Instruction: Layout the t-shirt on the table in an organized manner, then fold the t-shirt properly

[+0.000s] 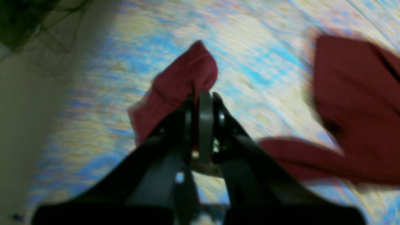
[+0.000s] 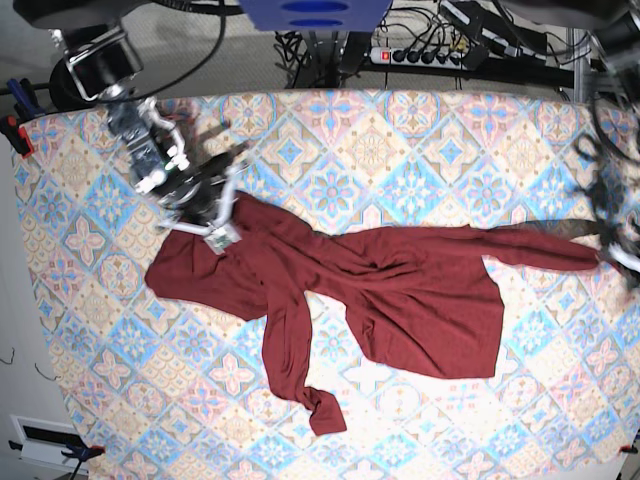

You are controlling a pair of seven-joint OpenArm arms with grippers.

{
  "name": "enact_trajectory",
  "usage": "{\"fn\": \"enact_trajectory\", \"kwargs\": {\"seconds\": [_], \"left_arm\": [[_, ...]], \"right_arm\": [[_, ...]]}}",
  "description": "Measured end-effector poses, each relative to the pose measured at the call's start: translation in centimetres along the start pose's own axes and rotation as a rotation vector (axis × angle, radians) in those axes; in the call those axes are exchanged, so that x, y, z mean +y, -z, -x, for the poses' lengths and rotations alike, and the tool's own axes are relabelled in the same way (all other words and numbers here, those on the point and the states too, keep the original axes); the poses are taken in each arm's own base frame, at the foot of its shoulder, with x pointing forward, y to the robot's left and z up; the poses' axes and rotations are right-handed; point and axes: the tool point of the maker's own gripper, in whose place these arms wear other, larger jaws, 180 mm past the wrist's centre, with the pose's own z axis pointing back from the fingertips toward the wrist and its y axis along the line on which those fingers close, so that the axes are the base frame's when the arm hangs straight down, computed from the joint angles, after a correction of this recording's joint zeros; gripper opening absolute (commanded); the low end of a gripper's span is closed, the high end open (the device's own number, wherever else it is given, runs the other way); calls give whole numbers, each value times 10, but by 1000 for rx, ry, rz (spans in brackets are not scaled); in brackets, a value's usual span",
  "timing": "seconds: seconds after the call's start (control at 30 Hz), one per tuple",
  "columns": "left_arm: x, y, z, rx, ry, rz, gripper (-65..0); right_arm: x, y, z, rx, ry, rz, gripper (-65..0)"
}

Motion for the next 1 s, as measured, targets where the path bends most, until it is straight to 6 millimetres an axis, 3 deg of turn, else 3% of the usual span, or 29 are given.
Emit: {"fn": "enact_trajectory", "kwargs": {"seconds": [0.1, 0.2, 0.3, 0.43, 0.5, 0.6, 0.8, 1.0], "left_arm": [[-8, -17, 45, 54, -37, -27, -650], [-21, -27, 73, 111, -28, 3, -650], [-33, -33, 97, 147, -47, 30, -650], [-16, -53, 138, 238, -92, -30, -650], [-14, -58, 145, 251, -99, -38, -650], [-17, -66, 158, 282, -87, -23, -650], [-33, -102, 188, 387, 26, 42, -650], [-44, -120, 184, 392, 105, 84, -650]], "right_arm": [[2, -16, -45, -133, -34, 10, -451], [7, -20, -70, -186, -21, 14, -374], [48, -11, -76, -164, -121, -92, -369], [101, -10, -116, -246, -188, -191, -368], [124, -12, -139, -296, -196, -235, -368], [150, -2, -157, -288, -206, -287, -368], [156, 20, -174, -253, -225, -283, -368], [153, 39, -199, -229, -219, -259, -368]]}}
